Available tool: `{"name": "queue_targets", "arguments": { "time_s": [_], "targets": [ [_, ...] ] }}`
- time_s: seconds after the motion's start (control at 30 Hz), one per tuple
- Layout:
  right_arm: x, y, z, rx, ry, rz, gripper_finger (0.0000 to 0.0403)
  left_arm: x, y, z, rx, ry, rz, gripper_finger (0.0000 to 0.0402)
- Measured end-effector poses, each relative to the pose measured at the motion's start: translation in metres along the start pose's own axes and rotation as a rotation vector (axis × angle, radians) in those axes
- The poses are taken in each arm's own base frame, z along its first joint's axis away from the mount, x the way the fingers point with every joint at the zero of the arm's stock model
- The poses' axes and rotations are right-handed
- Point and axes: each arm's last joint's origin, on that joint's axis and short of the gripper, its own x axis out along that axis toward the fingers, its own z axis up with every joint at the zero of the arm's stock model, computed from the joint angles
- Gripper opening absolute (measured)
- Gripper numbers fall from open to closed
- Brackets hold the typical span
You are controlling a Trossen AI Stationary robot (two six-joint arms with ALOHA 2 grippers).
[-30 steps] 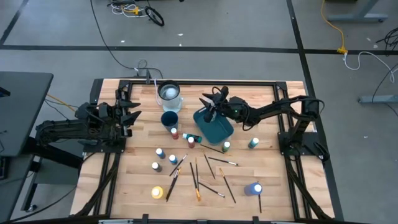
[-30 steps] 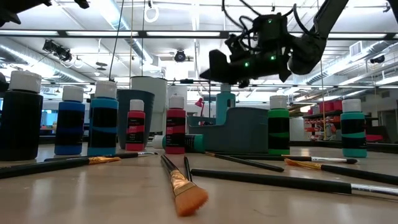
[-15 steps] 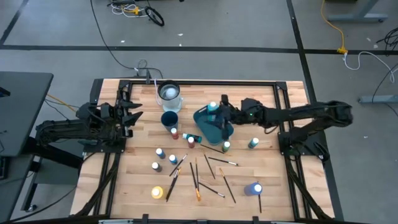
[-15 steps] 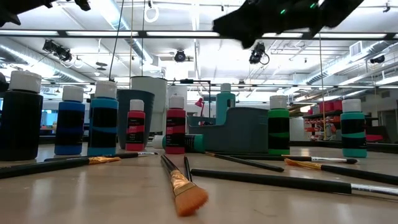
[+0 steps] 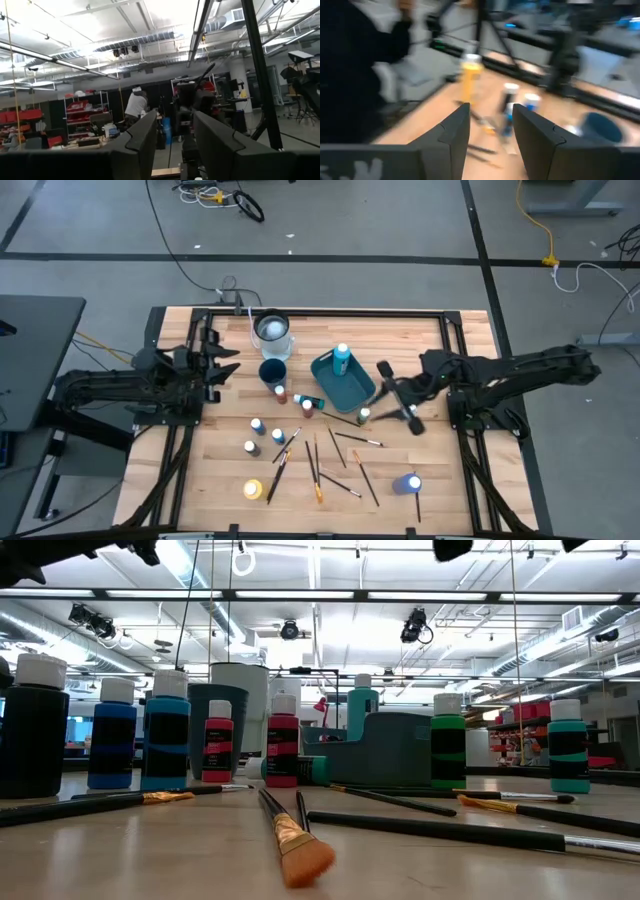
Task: Pick & Place Paint Supplies
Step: Put the large violet paint bottle into the blue bin
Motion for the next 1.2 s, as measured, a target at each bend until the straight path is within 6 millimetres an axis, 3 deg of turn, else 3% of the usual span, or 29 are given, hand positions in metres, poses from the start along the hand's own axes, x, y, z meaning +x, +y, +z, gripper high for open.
{"name": "queue_targets", "arguments": {
  "time_s": [0.1, 0.27, 0.37, 0.53, 0.7, 0.9, 1.2],
  "targets": [
    [-0.004, 0.014, 0.002, 0.018, -0.004, 0.155, 0.0153, 0.003, -0.001, -0.004, -0.026, 0.025, -0.019, 0.0137],
    [-0.004, 0.036, 0.0, 0.004, -0.011, 0.419, 0.0153, 0.013, -0.009, -0.021, -0.088, 0.113, -0.234, 0.0137],
    [0.0, 0.045, -0.01, -0.011, -0.015, 0.465, 0.0153, 0.019, -0.013, -0.032, -0.18, 0.168, -0.324, 0.0137],
    [0.006, 0.056, -0.033, 0.033, -0.03, 0.473, 0.0153, 0.031, -0.023, -0.061, -0.394, 0.359, -0.309, 0.0137],
    [0.007, 0.069, -0.055, 0.095, -0.079, 0.57, 0.0153, 0.041, -0.037, -0.078, -0.322, 0.363, -0.413, 0.0137],
    [0.006, 0.085, -0.078, 0.111, -0.05, 0.616, 0.0153, 0.047, -0.047, -0.077, -0.225, 0.257, -0.507, 0.0137],
    [0.006, 0.094, -0.084, 0.071, -0.037, 0.631, 0.0153, 0.047, -0.047, -0.076, -0.226, 0.248, -0.489, 0.0137]
  ]
}}
